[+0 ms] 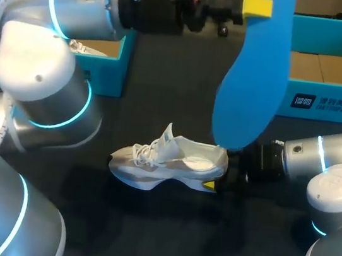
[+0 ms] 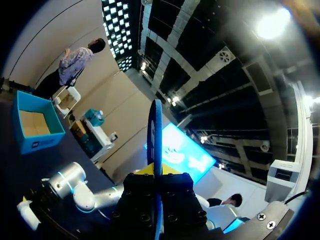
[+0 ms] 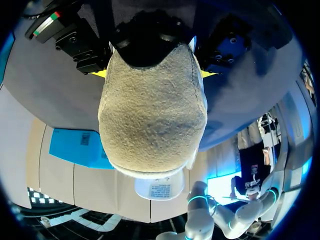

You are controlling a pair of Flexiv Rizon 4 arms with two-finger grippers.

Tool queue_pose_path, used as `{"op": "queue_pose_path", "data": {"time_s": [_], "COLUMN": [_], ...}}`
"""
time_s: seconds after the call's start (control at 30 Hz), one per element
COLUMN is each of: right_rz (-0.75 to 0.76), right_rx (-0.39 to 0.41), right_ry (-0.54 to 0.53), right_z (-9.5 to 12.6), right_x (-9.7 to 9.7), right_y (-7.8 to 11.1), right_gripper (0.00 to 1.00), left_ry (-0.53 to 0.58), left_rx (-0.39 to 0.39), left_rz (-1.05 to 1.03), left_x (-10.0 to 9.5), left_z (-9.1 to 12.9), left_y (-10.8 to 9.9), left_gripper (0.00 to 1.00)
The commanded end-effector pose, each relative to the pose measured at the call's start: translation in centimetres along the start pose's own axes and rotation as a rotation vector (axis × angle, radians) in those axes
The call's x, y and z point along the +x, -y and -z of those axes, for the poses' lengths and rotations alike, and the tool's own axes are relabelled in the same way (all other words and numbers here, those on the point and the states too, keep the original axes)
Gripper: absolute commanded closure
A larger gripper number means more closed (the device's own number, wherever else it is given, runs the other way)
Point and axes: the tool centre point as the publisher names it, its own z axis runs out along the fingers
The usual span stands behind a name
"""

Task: Take the shoe out of the shoebox, open the shoe tongue, remove and reinsert the insole, then place the shoe into the shoebox

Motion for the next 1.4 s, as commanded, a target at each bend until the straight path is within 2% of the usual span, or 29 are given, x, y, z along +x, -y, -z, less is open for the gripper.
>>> {"op": "queue_pose_path", "data": {"time_s": [0.03,0.4,0.73,0.8,1.4], "right_rz": [0.000,0.000,0.000,0.000,0.000], "right_rx": [0.002,0.002,0.002,0.002,0.002], "right_ry": [0.002,0.002,0.002,0.002,0.002], "right_z": [-0.6,-0.6,-0.6,-0.6,-0.6], "right_x": [0.1,0.1,0.1,0.1,0.1], "right_y": [0.3,0.3,0.3,0.3,0.3], "right_gripper": [1.00,1.00,1.00,1.00,1.00], "left_ry": [-0.003,-0.060,-0.049,-0.058,-0.054], "left_rx": [-0.005,-0.002,0.030,0.058,0.058], "left_rz": [0.009,0.025,0.027,0.029,0.039], "left_x": [0.8,2.7,2.5,2.4,2.1], "left_z": [2.8,4.1,4.8,4.8,4.4], "left_y": [-1.4,-3.5,-4.4,-4.3,-4.9], "left_gripper": [1.00,1.00,1.00,1.00,1.00]}}
